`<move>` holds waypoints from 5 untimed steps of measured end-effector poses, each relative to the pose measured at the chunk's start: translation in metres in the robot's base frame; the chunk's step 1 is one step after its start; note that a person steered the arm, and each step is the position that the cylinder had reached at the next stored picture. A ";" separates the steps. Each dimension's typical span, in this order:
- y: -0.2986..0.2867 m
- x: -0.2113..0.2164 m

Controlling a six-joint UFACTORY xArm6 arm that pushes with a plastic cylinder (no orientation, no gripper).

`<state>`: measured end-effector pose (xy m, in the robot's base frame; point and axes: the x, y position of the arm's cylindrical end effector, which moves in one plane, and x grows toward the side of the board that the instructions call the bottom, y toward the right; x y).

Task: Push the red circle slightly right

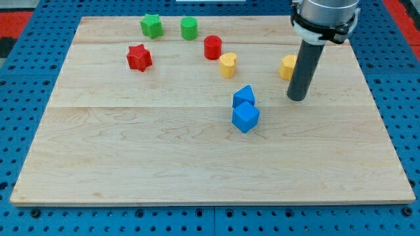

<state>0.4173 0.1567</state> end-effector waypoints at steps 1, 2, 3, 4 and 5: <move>0.012 -0.005; 0.009 -0.006; -0.038 -0.011; -0.111 -0.013; -0.180 -0.015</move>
<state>0.4018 -0.0235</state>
